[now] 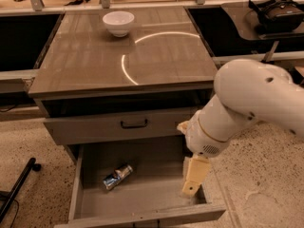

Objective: Pick redbull can from middle drawer and place on counter

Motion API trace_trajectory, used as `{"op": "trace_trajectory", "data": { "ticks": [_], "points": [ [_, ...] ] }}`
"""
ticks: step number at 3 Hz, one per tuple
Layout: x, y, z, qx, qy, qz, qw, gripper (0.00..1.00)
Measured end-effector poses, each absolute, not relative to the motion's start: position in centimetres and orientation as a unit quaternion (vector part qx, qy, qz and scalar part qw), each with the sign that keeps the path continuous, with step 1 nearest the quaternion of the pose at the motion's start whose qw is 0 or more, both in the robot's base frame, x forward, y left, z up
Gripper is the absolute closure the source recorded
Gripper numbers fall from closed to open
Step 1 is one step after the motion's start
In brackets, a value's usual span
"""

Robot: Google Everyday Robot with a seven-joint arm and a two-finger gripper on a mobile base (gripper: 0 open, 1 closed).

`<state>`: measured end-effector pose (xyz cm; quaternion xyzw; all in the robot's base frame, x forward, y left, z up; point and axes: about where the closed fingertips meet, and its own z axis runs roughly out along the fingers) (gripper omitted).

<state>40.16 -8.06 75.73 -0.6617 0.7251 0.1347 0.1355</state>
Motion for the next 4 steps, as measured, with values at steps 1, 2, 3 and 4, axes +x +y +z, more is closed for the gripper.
{"op": "trace_trajectory", "data": {
  "ticks": [1, 2, 3, 4],
  "points": [
    [41.2, -6.0, 71.4, -0.675, 0.707, 0.145, 0.153, 0.0],
    [42.3, -3.9, 68.1, -0.685, 0.691, 0.161, 0.163, 0.0],
    [43.3, -1.2, 65.4, -0.693, 0.675, 0.183, 0.175, 0.0],
    [43.3, -1.2, 65.4, -0.693, 0.675, 0.183, 0.175, 0.0]
  ]
}}
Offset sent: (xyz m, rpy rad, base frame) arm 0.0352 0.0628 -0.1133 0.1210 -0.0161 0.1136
